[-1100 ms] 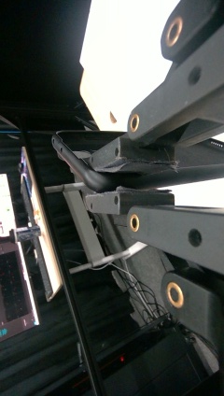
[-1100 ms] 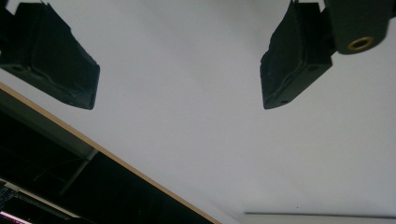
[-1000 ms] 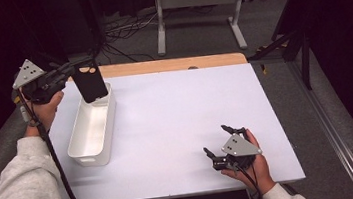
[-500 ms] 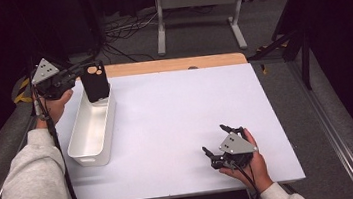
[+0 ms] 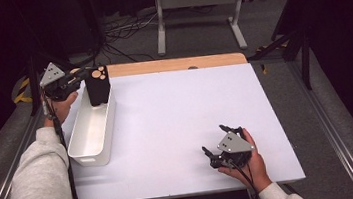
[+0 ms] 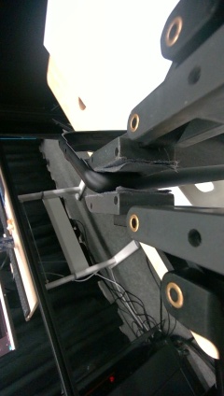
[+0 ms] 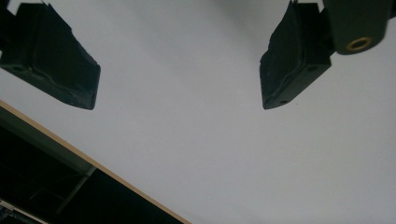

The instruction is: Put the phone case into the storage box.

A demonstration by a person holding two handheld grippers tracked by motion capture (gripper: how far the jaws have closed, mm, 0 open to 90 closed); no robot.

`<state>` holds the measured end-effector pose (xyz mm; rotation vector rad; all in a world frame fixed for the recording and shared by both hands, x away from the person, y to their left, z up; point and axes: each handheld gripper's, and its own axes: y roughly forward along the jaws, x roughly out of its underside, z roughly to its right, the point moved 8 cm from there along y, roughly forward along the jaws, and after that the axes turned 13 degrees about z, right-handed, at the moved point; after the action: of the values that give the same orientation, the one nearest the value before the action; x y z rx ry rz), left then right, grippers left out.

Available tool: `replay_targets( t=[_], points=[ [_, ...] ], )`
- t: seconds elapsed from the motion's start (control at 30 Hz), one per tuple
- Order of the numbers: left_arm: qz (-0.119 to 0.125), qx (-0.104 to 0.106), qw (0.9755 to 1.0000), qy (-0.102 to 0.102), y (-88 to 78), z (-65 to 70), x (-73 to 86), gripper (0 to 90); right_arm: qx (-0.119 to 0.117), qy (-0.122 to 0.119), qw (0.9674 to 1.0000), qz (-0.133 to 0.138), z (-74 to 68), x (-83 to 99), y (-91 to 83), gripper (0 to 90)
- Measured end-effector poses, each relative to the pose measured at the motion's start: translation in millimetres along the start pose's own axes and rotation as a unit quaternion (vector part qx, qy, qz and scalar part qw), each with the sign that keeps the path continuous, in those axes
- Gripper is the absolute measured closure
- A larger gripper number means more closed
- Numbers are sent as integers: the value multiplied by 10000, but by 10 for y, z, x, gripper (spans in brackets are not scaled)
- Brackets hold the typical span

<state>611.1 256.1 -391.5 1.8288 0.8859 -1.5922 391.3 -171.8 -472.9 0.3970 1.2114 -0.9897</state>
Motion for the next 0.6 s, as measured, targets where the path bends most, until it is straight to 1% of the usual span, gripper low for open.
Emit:
replay_targets(
  t=[0.03,0.07,0.1,0.13,0.17,0.2,0.23,0.3,0.33,0.37,0.4,0.43,0.5,0.53,0.6],
  points=[
    [27,8,10000,-60,-1,-11,42,811,3,14,10000,-9,0,5,3,131],
    [27,8,10000,-60,-1,-11,42,811,3,14,10000,-9,0,5,3,131],
    [102,17,9999,-102,-2,-14,57,811,-1,11,10000,-10,0,7,5,131],
    [55,17,9999,-104,-6,-15,81,811,-14,20,10000,-12,-3,10,8,132],
    [87,-23,9999,-82,-4,-14,95,810,-10,21,10000,-16,-6,13,12,133],
    [138,-13,9998,-131,-10,-13,98,810,-16,18,10000,-20,-8,13,15,134],
    [139,-12,9998,-130,-18,-18,103,810,-38,5,10000,-19,-13,11,17,134],
    [131,-93,9998,-75,-26,-30,112,807,-55,12,10000,-15,-22,9,23,135],
    [150,-134,9997,-107,-30,-39,117,805,-69,11,10000,-21,-27,11,25,135],
    [139,-192,9997,-89,-32,-52,125,800,-87,0,10000,-25,-32,13,28,135],
    [139,-192,9997,-89,-32,-52,125,787,-86,-7,10000,-26,-33,15,29,136],
    [131,-241,9996,-104,-29,-63,138,779,-95,-5,10000,-29,-34,16,28,136],
    [45,-336,9994,-113,-33,-83,165,752,-108,-7,9999,-22,-35,15,22,136],
    [40,-337,9993,-123,-34,-91,174,750,-103,-3,9999,-22,-32,15,20,136],
    [-35,-417,9991,-99,-36,-107,195,747,-103,10,9999,-18,-27,18,18,137]
  ],
)
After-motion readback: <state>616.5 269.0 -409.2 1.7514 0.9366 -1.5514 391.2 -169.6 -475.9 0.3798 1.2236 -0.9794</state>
